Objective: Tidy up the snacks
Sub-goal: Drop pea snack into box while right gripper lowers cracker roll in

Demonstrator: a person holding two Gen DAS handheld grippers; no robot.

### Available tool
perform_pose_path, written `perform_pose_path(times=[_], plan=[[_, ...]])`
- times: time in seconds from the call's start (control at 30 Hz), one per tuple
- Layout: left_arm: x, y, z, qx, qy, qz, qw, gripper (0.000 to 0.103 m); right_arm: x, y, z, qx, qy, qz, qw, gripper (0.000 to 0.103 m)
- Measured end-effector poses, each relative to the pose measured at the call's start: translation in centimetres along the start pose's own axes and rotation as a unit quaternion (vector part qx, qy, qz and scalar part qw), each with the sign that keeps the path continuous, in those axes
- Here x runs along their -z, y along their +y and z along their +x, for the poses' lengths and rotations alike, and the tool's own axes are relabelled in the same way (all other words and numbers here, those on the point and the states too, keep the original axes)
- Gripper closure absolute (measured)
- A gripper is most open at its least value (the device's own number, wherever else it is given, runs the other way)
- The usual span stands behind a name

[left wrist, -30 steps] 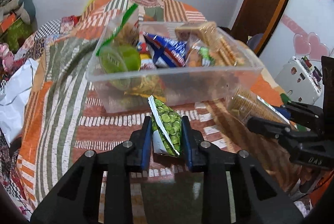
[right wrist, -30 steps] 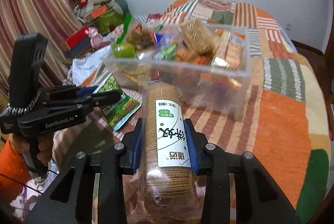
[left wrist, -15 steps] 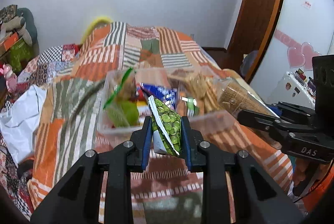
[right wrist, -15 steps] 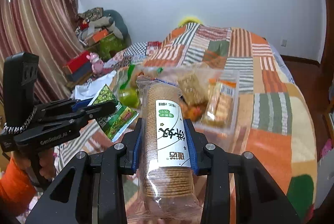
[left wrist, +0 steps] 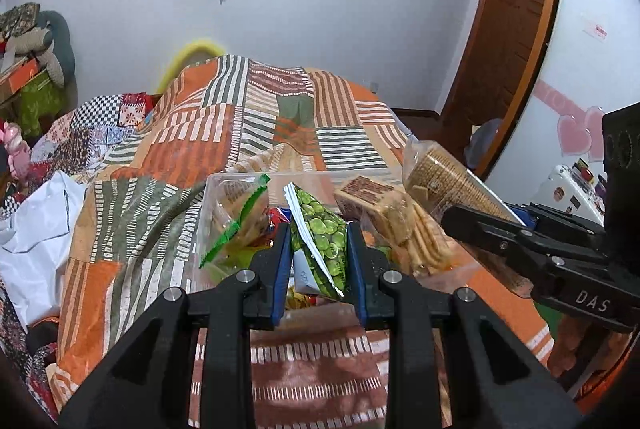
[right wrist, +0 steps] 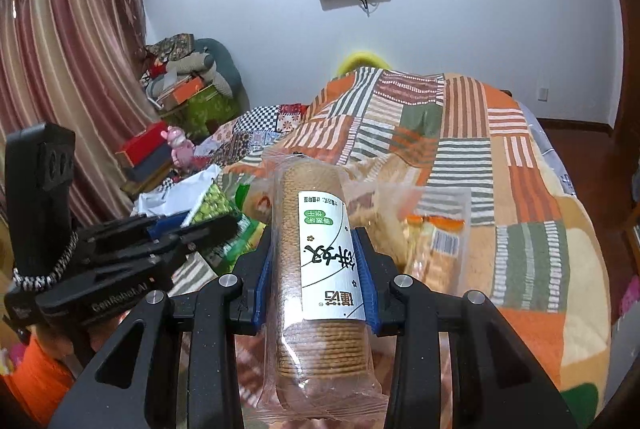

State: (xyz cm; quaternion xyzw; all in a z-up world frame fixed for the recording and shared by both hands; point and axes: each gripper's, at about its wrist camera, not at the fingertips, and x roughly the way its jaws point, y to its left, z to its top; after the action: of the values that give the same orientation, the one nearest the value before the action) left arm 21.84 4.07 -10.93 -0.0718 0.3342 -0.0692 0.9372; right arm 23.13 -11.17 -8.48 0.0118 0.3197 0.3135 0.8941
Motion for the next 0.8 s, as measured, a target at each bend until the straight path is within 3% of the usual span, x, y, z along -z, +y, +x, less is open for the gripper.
perform_pose_path(times=[0.43,0.8], plan=[[-0.1,1.6,3.8,-0.016,0.019,-0.013,0.9996,0.076,-1.1,-0.1,5.2,-0.004,0.040,0.016,0.999,0.068],[0.2,1.3,3.4,-0.010,0.031,-0.017,0.9993,0.073,-1.5,-0.1,2.2,-0.003,0.028,0.011,1.000,0.067]])
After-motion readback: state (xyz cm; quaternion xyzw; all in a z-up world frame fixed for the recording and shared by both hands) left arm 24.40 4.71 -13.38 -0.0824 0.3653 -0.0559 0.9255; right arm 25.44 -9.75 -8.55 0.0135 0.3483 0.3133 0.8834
